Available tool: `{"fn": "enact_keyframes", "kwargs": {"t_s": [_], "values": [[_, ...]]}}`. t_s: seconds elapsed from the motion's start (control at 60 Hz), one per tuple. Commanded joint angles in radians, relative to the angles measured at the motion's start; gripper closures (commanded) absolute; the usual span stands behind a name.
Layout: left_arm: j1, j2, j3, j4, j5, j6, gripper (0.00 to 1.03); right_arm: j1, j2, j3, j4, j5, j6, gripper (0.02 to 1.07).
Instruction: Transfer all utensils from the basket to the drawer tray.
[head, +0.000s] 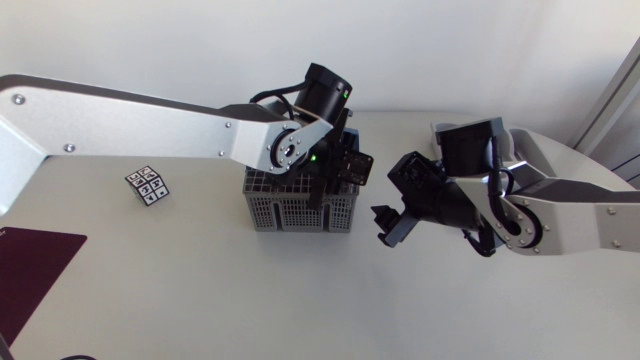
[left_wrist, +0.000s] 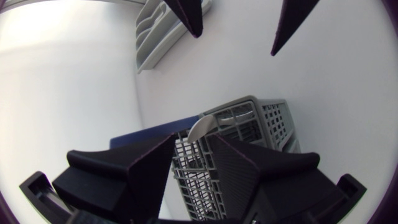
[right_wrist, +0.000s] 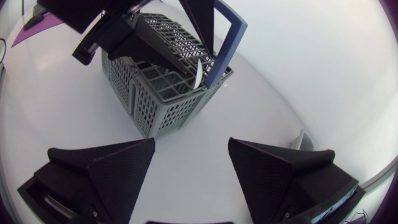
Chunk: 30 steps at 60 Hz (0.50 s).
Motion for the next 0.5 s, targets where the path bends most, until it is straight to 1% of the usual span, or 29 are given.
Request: {"fn": "enact_keyframes", "kwargs": {"t_s": [0.0, 0.033, 0.15, 0.217, 0.283, 0.333, 0.383, 0.433, 0.483], "values": [[-0.011, 0.03, 0.037, -0.004, -0.009, 0.037, 0.68, -0.006, 0.013, -0.03, 0.01, -0.004, -0.015, 0.22], [-0.012, 0.03, 0.037, -0.004, -0.01, 0.038, 0.69, -0.006, 0.011, -0.031, 0.01, -0.004, -0.015, 0.22], [-0.019, 0.038, 0.037, -0.004, -0.021, 0.06, 0.78, -0.006, 0.003, -0.033, 0.01, -0.004, -0.015, 0.22], [-0.019, 0.042, 0.038, -0.006, -0.024, 0.066, 0.79, -0.006, 0.0, -0.036, 0.01, -0.004, -0.015, 0.22], [-0.019, 0.047, 0.038, -0.006, -0.035, 0.08, 0.83, -0.006, -0.001, -0.036, 0.01, -0.005, -0.015, 0.22], [-0.02, 0.048, 0.038, -0.006, -0.036, 0.084, 0.84, -0.006, -0.001, -0.036, 0.01, -0.005, -0.015, 0.22], [-0.02, 0.051, 0.038, -0.008, -0.038, 0.086, 0.87, -0.006, 0.0, -0.036, 0.011, -0.005, -0.015, 0.22], [-0.019, 0.058, 0.041, -0.006, -0.041, 0.091, 0.92, -0.006, 0.002, -0.038, 0.011, -0.007, -0.015, 0.22], [-0.019, 0.062, 0.046, -0.006, -0.046, 0.095, 0.93, -0.006, 0.002, -0.038, 0.011, -0.007, -0.015, 0.22]]}}
